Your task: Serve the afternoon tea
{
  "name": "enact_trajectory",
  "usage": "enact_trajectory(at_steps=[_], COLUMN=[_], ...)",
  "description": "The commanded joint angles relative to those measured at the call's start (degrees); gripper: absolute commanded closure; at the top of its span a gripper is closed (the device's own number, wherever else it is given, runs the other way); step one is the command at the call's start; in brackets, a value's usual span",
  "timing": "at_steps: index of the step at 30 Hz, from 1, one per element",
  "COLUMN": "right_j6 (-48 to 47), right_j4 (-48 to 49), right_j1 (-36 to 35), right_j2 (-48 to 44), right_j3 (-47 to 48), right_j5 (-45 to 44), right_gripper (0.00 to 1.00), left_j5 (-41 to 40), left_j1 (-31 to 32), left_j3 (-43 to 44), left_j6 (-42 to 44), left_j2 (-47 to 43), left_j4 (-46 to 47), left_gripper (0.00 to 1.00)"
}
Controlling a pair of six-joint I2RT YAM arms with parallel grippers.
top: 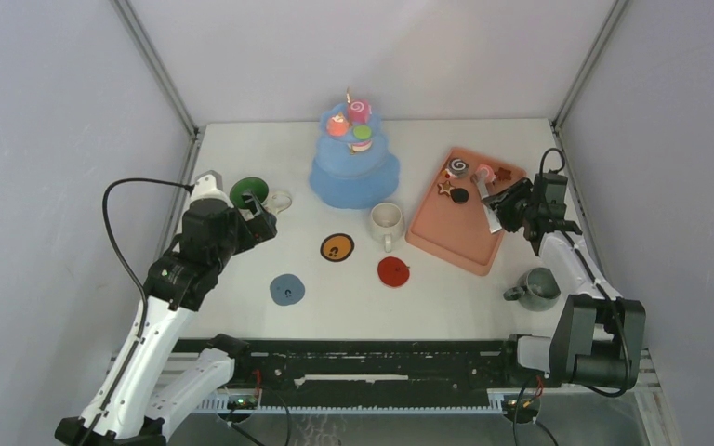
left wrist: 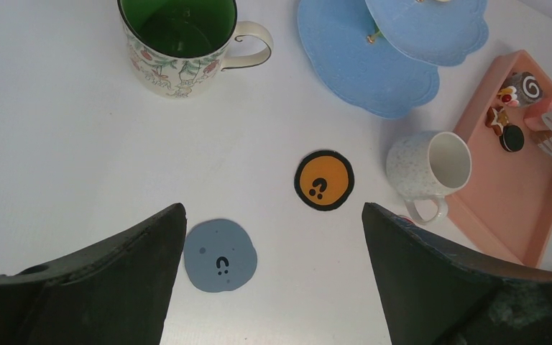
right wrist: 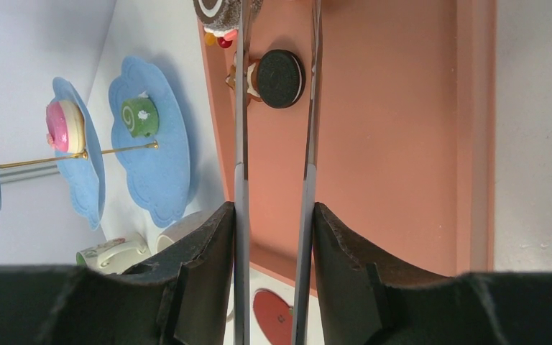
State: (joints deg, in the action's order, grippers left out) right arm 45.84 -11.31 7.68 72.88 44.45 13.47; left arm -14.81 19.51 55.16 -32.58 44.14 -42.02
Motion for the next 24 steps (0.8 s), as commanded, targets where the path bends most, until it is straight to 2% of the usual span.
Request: enact_trajectory(at_steps=[1, 13, 18, 23, 24], right_j6=[1.23, 2.42, 3.07, 2.21, 2.03], right_j4=[5.20, 6.79, 8.14, 6.29, 5.73], right_j1=[0.39, 3.07, 3.61, 3.94, 4.01], right_j2=[-0.53, 2.53, 3.50, 0.47, -0.18], right_j3=[0.47, 0.51, 0.47, 0.47, 0.54], right_j5=[0.79, 0.40, 2.13, 2.41, 2.51], right_gripper=[0.51, 0.54, 0.70, 1.00, 1.00], left_j5=[-0.31, -0.31, -0.44, -0.79, -0.75], left_j1=[-0.38, -0.40, -0.36, -0.39, -0.35], left_j3=[-0.05, 0.33, 0.43, 0.22, 0.22], left_j6=[0.78, 0.88, 0.87, 0.77, 0.74], left_j2=[-0.29, 0.41, 0.01, -0.32, -0.23], left_j4=[2.21, 2.38, 2.23, 1.94, 1.98], left_gripper=[0.04, 0.04, 0.04, 0.04, 0.04])
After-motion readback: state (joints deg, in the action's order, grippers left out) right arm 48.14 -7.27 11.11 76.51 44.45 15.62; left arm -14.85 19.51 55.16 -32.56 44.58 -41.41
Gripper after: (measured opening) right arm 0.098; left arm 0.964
